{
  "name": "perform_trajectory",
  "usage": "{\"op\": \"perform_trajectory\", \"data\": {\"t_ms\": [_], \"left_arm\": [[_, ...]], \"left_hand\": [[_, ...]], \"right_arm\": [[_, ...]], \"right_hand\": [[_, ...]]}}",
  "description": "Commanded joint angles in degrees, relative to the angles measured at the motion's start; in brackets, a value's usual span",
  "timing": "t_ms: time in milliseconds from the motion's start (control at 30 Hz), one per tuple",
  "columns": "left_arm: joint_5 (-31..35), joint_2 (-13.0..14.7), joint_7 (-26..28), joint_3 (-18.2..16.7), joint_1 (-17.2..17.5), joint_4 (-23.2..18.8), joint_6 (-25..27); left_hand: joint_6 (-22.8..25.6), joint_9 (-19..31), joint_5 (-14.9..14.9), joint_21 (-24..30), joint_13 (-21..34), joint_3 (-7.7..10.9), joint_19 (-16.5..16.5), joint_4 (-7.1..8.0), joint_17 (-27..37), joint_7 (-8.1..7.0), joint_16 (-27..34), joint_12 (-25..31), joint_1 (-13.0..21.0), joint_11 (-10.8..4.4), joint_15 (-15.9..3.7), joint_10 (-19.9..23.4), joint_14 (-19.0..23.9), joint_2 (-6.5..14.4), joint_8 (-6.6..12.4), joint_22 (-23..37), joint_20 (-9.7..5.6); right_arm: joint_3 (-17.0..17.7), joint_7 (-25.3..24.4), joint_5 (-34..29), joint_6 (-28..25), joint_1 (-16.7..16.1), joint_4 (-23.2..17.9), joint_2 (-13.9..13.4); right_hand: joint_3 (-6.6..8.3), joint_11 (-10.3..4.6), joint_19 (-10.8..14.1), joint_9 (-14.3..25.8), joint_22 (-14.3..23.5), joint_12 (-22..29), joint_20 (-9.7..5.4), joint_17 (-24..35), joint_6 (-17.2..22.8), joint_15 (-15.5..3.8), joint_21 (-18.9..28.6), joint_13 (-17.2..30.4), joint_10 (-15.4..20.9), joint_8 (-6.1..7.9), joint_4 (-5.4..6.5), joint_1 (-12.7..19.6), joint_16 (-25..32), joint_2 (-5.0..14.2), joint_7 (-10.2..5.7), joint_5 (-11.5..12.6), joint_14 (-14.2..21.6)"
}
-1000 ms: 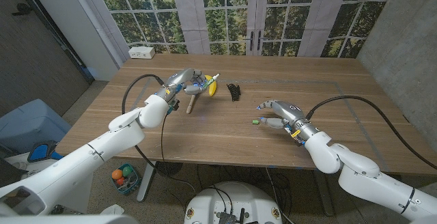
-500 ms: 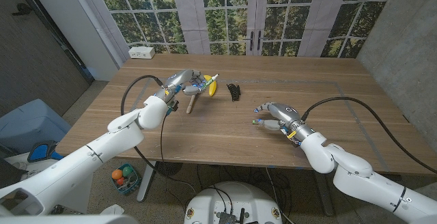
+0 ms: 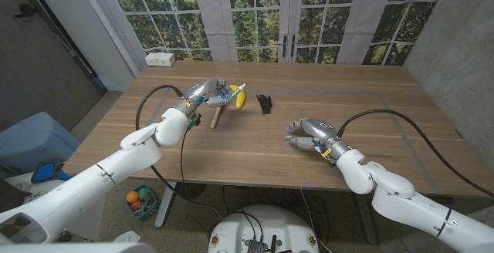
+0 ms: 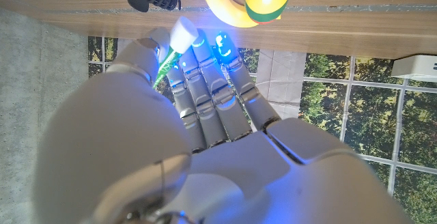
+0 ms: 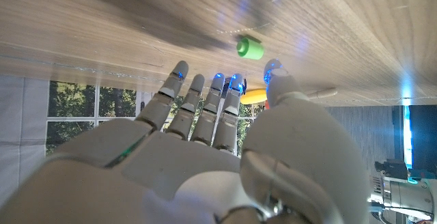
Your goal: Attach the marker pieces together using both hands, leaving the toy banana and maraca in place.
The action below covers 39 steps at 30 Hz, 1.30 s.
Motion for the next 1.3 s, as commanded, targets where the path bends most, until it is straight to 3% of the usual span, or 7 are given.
{"op": "perform_trajectory", "data": {"t_ms": [33, 500, 900, 967, 1167, 1300], "left_arm": [[-0.34, 0.02, -0.59, -0.03, -0.38, 0.21, -0.36], [-0.41, -0.03, -0.93, 0.12, -0.66, 0.1, -0.42], [-0.2, 0.13, -0.95, -0.03, -0.28, -0.83, 0.15], [-0.19, 0.16, -0.96, -0.06, -0.19, -1.0, 0.23], [-0.05, 0.27, -0.86, -0.2, 0.23, -1.66, 0.81], [0.06, 0.37, -0.8, -0.28, 0.47, -2.01, 1.1]], "left_hand": [[0.32, 35.23, 4.17, 0.45, 42.64, 5.68, -0.1, 5.14, 0.29, -0.24, -0.25, 1.12, -0.16, -6.95, -5.17, 7.39, 3.7, 1.0, 0.57, 0.06, -3.71], [0.24, 35.03, 4.29, 0.86, 42.52, 6.0, -0.22, 5.1, 0.58, -0.24, -0.38, 1.04, -0.3, -6.94, -5.18, 7.41, 3.83, 0.9, 0.77, -0.22, -3.65], [0.08, 34.82, 4.41, 1.45, 42.6, 6.45, -0.45, 5.05, 0.95, -0.22, -0.59, 1.12, -0.51, -6.95, -5.18, 7.56, 3.88, 0.79, 1.08, -0.55, -3.65], [0.06, 34.79, 4.41, 1.49, 42.59, 6.48, -0.47, 5.05, 0.97, -0.23, -0.6, 1.1, -0.53, -6.95, -5.18, 7.53, 3.88, 0.78, 1.09, -0.57, -3.65], [0.0, 34.61, 4.45, 1.79, 42.6, 6.71, -0.56, 5.02, 1.16, -0.22, -0.68, 1.11, -0.62, -6.95, -5.18, 7.55, 3.94, 0.73, 1.21, -0.72, -3.63], [-0.04, 34.63, 4.47, 1.93, 42.59, 6.82, -0.62, 5.01, 1.26, -0.23, -0.71, 1.07, -0.67, -6.95, -5.18, 7.47, 3.97, 0.71, 1.33, -0.79, -3.64]], "right_arm": [[-1.52, 1.43, -0.54, -1.27, 1.63, 1.19, 0.42], [-2.98, 1.78, -0.97, -1.93, 2.65, 2.64, 0.8], [-3.74, 1.22, -1.04, -2.33, 3.15, 3.94, 1.11], [-3.79, 0.62, -1.02, -1.96, 3.16, 4.31, 1.18], [-3.9, -0.53, -0.63, -0.85, 3.23, 5.29, 1.33], [-3.99, -1.11, -0.67, -0.61, 3.21, 5.69, 1.42]], "right_hand": [[-0.37, 0.04, 0.08, 0.05, 0.08, 0.51, 0.15, 0.38, 0.75, -5.88, 0.14, 0.25, 0.6, 0.29, -0.08, 0.78, 0.36, 0.02, -0.11, 0.26, 0.44], [-0.95, -0.37, 0.43, 0.06, 0.11, 0.92, -0.12, 0.97, 1.93, -6.28, 0.21, 0.81, 1.47, 0.4, -0.09, 1.55, 1.08, 0.19, -0.64, 0.3, 0.9], [-1.94, -0.83, 0.82, 0.14, 0.17, 1.83, -0.56, 2.13, 5.17, -7.25, 0.29, 1.72, 3.64, 1.1, 0.24, 2.59, 2.63, 1.07, -0.84, 0.22, 2.09], [-2.5, -1.06, 0.94, 0.21, 0.2, 2.33, -0.68, 2.73, 8.36, -7.52, 0.33, 2.19, 4.8, 2.06, 0.35, 2.97, 3.26, 1.52, -1.52, 0.08, 2.24], [-4.12, -2.55, 1.56, 0.3, 0.3, 3.21, -1.52, 4.59, 20.4, -8.7, 0.65, 3.53, 6.99, 5.48, 0.08, 5.47, 5.28, 2.81, -1.5, -0.23, 2.5], [-4.31, -3.68, 1.78, 0.19, 0.36, 3.7, -2.18, 5.44, 24.59, -9.54, 0.87, 4.04, 8.3, 6.37, -0.33, 7.71, 6.32, 3.77, -1.04, -0.42, 2.84]]}}
